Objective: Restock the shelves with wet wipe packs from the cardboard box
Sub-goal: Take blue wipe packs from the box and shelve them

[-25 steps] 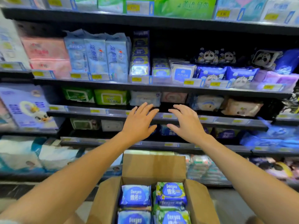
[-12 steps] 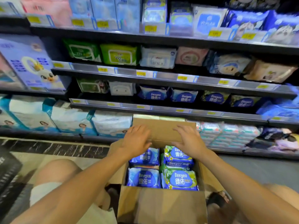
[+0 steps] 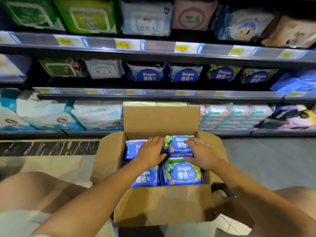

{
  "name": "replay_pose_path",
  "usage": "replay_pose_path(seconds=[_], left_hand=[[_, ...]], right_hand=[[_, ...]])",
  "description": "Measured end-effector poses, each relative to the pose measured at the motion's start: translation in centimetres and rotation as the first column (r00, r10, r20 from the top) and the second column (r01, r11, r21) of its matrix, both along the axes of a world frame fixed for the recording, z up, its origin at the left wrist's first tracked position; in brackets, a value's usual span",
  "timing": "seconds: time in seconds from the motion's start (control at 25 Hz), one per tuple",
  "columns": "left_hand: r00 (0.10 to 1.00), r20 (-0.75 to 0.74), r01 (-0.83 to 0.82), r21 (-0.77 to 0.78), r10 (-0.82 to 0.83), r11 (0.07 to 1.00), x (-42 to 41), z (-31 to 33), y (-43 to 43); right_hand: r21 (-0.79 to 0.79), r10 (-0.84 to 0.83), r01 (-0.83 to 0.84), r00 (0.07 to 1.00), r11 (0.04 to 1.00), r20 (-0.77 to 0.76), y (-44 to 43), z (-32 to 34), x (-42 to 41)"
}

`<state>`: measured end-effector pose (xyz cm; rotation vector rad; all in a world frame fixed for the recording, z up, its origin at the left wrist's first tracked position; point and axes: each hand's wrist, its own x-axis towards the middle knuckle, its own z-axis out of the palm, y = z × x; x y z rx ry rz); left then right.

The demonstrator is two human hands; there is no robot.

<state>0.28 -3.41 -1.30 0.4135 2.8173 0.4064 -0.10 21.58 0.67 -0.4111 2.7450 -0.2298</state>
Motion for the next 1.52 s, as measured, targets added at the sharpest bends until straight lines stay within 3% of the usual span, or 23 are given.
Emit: replay_pose_path(seconds=[0.12, 0.2, 0.28, 0.44, 0.52, 0.8, 0.96, 1.04, 1.2, 1.36, 1.52], left_hand=[[0.957, 0.231, -0.227, 0.224, 0.175, 0.948, -2.3, -2.7, 2.5], [0.852, 0.418, -0.464, 0.321, 0.317, 0.826, -4.1, -4.5, 4.1], [0.718, 0.573, -0.649, 0.344, 0.396, 0.679, -5.7, -6.1, 5.4], [0.475, 0.785, -0.864, 0.332, 0.398, 0.378, -7.6, -8.9, 6.9], [0.412, 0.842, -0.9, 0.317, 0.347, 0.299, -7.2, -8.2, 7.5], [0.377, 0.868, -0.921, 0.316, 0.324, 0.228, -7.2, -7.5, 8.3], [0.35, 0.884, -0.922, 0.266, 0.31, 0.281, -8.0, -6.7, 8.1], [0.336, 0.906, -0.906, 0.236, 0.258, 0.35, -8.5, -6.5, 8.1], [0.371, 0.885, -0.863, 0.216, 0.282, 0.457, -8.7, -6.6, 8.4], [0.428, 0.847, -0.846, 0.251, 0.316, 0.471, -8.2, -5.6, 8.9], [0.539, 0.773, -0.794, 0.335, 0.334, 0.507, -7.9, -4.7, 7.7]], right_hand=[[-0.015, -0.04, 0.04, 0.999, 0.999, 0.018, 1.0, -1.6, -0.4], [-0.041, -0.057, 0.057, 0.998, 0.998, 0.016, 1.9, -2.5, -0.2], [-0.064, -0.076, 0.079, 0.996, 0.995, 0.04, 2.9, -3.1, 0.2], [-0.08, -0.132, 0.137, 0.989, 0.987, 0.066, 4.5, -3.9, 0.3], [-0.102, -0.147, 0.154, 0.987, 0.983, 0.072, 4.8, -4.1, 0.3], [-0.18, -0.223, 0.234, 0.972, 0.955, 0.077, 5.3, -4.0, 0.1], [-0.205, -0.247, 0.256, 0.966, 0.945, 0.072, 6.0, -3.8, 0.7], [-0.205, -0.255, 0.266, 0.964, 0.942, 0.075, 6.3, -3.8, 0.9], [-0.191, -0.247, 0.25, 0.968, 0.949, 0.042, 6.6, -3.6, 0.8], [-0.167, -0.226, 0.229, 0.974, 0.959, 0.037, 6.2, -3.2, 0.2], [-0.162, -0.166, 0.17, 0.985, 0.972, 0.039, 6.3, -3.0, 0.7]])
